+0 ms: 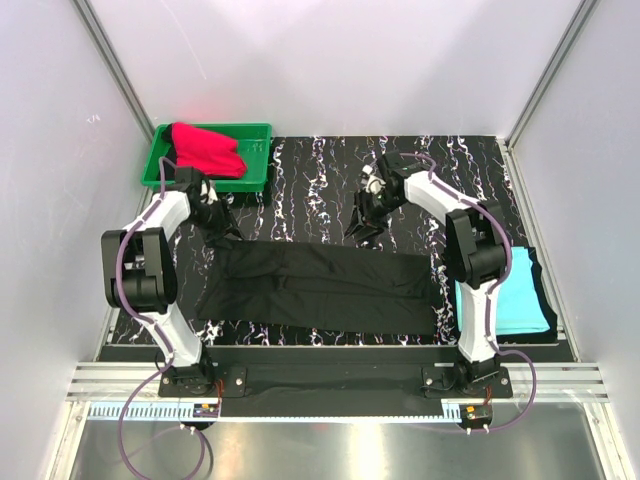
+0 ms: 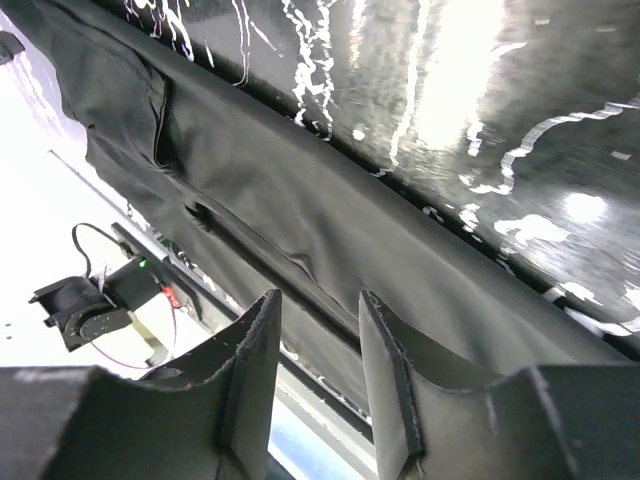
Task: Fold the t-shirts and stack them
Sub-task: Fold the tshirt
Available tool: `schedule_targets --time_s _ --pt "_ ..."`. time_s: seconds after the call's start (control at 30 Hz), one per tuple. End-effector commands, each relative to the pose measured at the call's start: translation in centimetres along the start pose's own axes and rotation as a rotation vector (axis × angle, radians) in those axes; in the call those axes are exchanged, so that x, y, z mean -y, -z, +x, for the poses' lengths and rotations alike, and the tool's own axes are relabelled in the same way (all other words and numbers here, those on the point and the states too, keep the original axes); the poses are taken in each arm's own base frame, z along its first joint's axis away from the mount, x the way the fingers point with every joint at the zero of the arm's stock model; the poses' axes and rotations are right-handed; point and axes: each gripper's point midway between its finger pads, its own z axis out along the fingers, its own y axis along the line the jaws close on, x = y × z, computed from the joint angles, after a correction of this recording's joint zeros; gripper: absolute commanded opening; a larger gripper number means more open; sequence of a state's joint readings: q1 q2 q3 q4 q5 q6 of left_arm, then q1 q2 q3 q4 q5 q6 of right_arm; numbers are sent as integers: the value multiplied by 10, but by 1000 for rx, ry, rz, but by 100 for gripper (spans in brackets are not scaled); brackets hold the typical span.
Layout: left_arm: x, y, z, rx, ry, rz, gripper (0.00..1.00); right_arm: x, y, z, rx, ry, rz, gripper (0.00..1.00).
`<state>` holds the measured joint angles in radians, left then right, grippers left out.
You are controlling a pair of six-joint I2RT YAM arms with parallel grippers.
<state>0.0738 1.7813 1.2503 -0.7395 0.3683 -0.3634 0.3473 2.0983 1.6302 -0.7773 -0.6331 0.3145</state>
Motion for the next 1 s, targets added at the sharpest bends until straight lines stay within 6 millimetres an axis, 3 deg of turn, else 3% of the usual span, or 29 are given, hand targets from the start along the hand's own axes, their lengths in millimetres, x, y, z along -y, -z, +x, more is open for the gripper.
schedule_targets --time_s 0.0,0.17,0.3,0.37,0.43,0.57,0.73,0.8,0.97 --pt "-13 3 -4 43 -1 -68 52 -23 -2 -7 -2 -4 -71 43" --pt "-41 -14 8 -7 93 -141 43 -7 -6 10 -23 -38 -19 43" --pt "-60 -24 15 -60 175 -166 37 18 -12 28 -46 -77 64 43" --pt "-63 -21 13 -47 174 -175 41 33 -13 39 -66 -95 102 43" --pt "-52 -8 7 -3 116 -150 52 35 -10 40 -64 -66 115 43" --pt "-22 21 -3 94 -1 -126 58 6 -2 25 -31 -6 46 46" --pt "-10 41 -10 170 7 -111 52 -39 -1 -1 37 76 9 50" --pt "-5 45 -14 190 12 -96 52 -60 -10 -10 45 88 -24 51" --pt "9 34 -5 127 27 -23 49 -104 -48 -20 -10 28 -153 44"
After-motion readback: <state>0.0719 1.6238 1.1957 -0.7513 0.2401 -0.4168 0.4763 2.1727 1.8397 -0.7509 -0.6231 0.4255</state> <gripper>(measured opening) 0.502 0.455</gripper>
